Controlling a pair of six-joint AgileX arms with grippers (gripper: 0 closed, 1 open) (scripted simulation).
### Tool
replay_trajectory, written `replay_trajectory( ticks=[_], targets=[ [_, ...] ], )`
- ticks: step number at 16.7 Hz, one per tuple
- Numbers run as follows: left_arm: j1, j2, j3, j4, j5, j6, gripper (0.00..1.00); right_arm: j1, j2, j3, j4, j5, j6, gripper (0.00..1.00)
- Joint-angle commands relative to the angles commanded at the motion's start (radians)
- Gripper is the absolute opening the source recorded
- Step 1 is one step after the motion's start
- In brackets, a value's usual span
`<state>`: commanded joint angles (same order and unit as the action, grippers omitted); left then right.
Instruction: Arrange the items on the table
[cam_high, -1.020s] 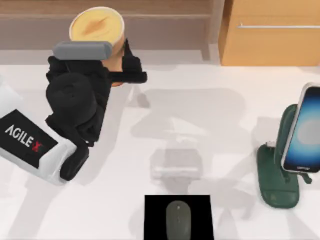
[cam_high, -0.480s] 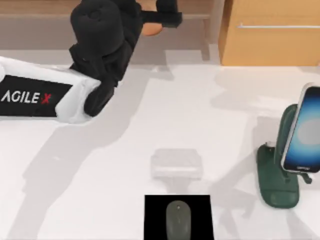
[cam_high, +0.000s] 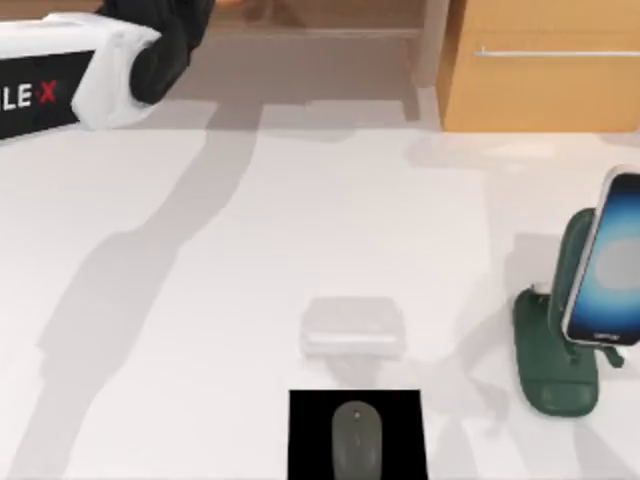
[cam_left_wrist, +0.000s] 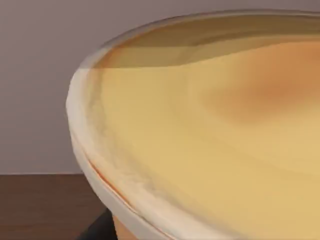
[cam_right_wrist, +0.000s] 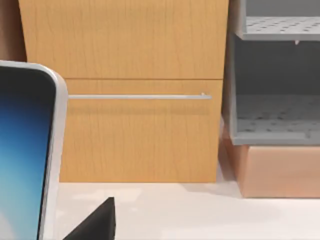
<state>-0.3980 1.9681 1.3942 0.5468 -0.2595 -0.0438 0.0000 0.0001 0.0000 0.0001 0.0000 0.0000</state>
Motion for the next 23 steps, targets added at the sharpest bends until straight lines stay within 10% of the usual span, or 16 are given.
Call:
replay_trajectory(
  ticks=[20, 23],
  targets=[
    [0.060, 0.053, 0.093, -0.120, -0.027, 0.017, 0.00, 0.000, 0.000, 0.000, 0.000, 0.000, 0.000, 1.00],
    [0.060, 0.053, 0.093, -0.120, -0.027, 0.017, 0.23, 0.000, 0.000, 0.000, 0.000, 0.000, 0.000, 1.00]
  ],
)
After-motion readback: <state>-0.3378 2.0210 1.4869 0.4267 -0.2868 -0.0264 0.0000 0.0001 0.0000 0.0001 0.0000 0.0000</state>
